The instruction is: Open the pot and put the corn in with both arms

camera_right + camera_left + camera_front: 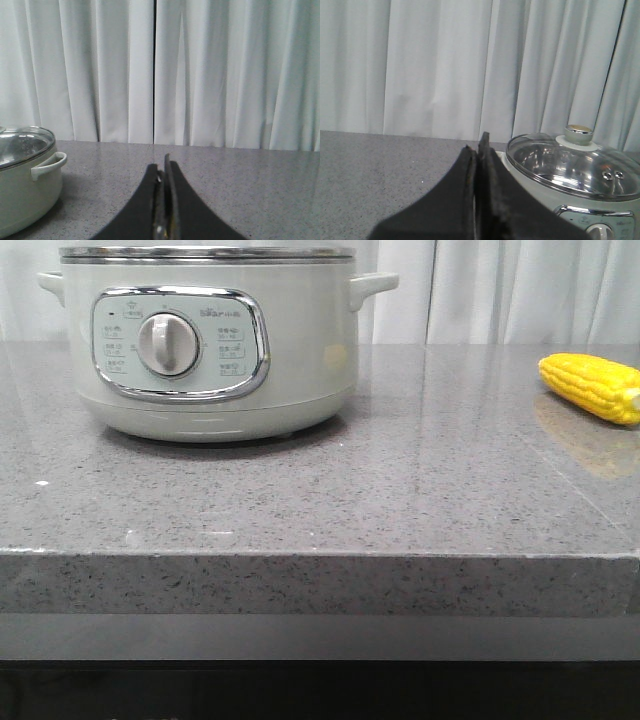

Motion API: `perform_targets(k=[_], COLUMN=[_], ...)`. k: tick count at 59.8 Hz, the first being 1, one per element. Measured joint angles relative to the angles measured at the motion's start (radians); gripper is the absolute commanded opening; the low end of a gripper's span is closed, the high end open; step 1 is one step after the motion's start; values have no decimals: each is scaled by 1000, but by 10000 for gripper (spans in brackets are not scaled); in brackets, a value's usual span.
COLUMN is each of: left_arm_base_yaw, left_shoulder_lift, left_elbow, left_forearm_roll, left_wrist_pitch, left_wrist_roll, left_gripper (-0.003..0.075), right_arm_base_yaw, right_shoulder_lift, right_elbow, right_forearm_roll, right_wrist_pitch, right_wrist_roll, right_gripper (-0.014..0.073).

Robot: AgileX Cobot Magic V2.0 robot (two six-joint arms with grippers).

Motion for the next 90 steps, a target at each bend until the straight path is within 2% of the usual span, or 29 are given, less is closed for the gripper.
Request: perform_targets(k=[13, 24, 46, 49, 53, 56, 61, 64, 67, 72, 90], left_arm_base_yaw=[0, 0, 0, 0, 0, 0, 0, 0, 0, -13, -202], left_shoulder_lift=[196, 291, 427, 441, 462, 479, 499, 511, 518, 534, 626], left_elbow=[-199, -212, -210, -210, -210, -210, -210, -208, -206, -205, -225], left_forearm_roll=[0, 0, 0, 2, 9, 14, 22, 24, 26, 28, 30], left_wrist_pitch=[156, 180, 180, 180, 180, 180, 180, 174, 168, 149, 17], left_wrist_roll=[0, 0, 0, 0, 0, 0, 0, 0, 0, 0, 0], left_gripper=[-20, -20, -12, 18, 105, 197, 411, 505, 560, 573, 566], right_arm_base_yaw=[0, 0, 0, 0, 0, 0, 0, 0, 0, 0, 0], right_shoulder_lift=[203, 323, 484, 496, 517, 534, 557, 569, 577, 581, 584], right_elbow=[-167, -177, -168, -167, -166, -166, -166, -166, -166, -166, -166], right_forearm_roll=[0, 0, 0, 0, 0, 0, 0, 0, 0, 0, 0], right_wrist_pitch=[126, 188, 215, 222, 233, 237, 239, 239, 239, 239, 239], right_wrist_roll=[0, 0, 0, 0, 0, 0, 0, 0, 0, 0, 0], right_gripper=[-67, -67, -57, -20, 82, 197, 395, 492, 561, 605, 602])
